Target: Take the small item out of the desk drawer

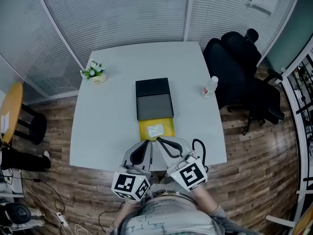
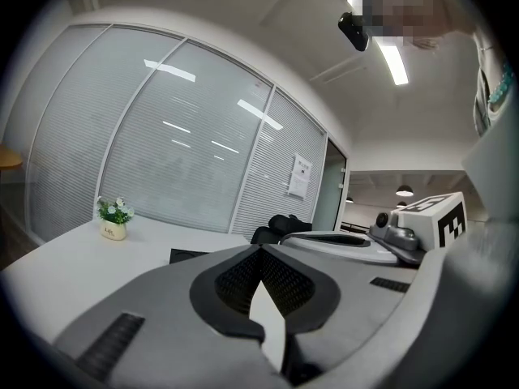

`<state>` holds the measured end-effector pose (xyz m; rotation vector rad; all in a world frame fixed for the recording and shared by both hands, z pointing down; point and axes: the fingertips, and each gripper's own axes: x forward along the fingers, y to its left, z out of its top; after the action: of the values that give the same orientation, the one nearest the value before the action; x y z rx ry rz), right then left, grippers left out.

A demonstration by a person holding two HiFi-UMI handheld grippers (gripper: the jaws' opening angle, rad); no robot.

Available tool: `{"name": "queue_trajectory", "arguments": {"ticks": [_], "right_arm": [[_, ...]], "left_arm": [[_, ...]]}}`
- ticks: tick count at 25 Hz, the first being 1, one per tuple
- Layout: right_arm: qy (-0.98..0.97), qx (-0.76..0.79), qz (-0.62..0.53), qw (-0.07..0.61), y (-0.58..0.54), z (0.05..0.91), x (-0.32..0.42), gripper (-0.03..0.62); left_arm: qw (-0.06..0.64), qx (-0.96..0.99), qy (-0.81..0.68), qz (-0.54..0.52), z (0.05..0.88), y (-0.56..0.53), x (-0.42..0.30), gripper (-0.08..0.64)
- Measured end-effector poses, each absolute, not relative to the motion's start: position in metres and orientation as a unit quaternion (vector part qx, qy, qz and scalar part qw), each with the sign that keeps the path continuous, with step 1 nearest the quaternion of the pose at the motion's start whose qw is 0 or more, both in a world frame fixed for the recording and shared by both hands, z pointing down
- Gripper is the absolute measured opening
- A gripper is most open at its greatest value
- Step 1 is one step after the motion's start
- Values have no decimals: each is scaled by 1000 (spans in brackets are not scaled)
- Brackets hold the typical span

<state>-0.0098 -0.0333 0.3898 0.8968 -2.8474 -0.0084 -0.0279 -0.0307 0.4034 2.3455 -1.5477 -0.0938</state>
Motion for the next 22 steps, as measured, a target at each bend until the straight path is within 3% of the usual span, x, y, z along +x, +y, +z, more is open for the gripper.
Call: {"name": "queue_trajectory", "arguments": {"ticks": [22], "right_arm": [[-934, 340, 5, 113, -93, 407, -73, 3]], "left_arm": [[184, 854, -485, -23, 418, -94, -91, -3]]}}
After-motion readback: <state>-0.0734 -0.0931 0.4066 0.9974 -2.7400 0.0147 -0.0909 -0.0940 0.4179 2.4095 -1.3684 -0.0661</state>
